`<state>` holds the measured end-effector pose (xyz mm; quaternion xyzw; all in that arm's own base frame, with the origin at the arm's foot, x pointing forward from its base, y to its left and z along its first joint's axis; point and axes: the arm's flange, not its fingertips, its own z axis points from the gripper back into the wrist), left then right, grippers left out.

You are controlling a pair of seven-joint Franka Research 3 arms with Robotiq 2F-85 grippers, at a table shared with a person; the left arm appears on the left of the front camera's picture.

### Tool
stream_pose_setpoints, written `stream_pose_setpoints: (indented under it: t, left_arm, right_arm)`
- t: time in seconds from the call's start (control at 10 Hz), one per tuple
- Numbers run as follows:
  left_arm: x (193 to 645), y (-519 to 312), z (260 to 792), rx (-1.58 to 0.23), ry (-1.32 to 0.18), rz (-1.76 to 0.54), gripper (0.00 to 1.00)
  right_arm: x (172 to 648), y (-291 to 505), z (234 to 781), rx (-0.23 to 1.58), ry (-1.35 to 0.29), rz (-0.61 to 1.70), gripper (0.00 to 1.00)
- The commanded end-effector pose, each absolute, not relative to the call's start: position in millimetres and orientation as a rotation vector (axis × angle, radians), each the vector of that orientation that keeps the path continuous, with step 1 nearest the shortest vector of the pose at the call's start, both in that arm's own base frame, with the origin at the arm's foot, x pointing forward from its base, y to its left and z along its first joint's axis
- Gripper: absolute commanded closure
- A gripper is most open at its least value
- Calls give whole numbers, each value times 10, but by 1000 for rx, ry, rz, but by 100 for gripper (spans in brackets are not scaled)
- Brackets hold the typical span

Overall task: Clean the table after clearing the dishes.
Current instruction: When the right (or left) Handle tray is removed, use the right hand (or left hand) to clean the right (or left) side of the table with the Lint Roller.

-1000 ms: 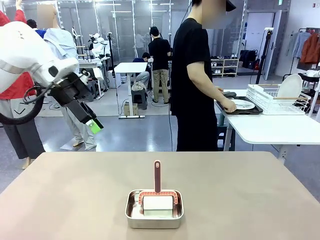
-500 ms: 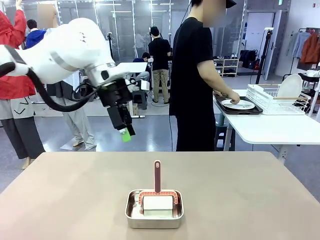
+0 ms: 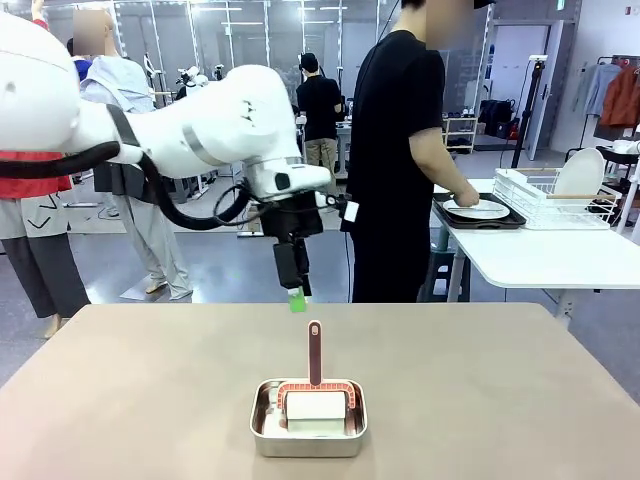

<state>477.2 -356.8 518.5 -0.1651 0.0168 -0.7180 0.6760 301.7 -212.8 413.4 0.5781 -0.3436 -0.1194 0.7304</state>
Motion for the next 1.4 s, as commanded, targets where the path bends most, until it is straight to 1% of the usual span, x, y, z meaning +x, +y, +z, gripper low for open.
stream_pose_setpoints:
  t: [0.0, 0.2, 0.7, 1.0, 1.3]
  left_arm:
    - [4849, -3647, 5225, -268, -8, -1564, 0]
    - [4888, -3728, 5172, -238, 5, -1563, 0]
    - [5001, -3860, 4772, -221, 12, -1508, 0]
    - [4943, -3915, 4536, -213, 75, -1563, 0]
    - [4946, -3822, 4262, -192, 74, -1515, 0]
  right_arm:
    - [2996, -2125, 4152, 1277, -759, -251, 0]
    - [2996, -2125, 4152, 1277, -759, -251, 0]
    - [2996, -2125, 4152, 1277, -759, -251, 0]
    - [2996, -2125, 4152, 1277, -759, -251, 0]
    - [2996, -2125, 4152, 1277, -759, -251, 0]
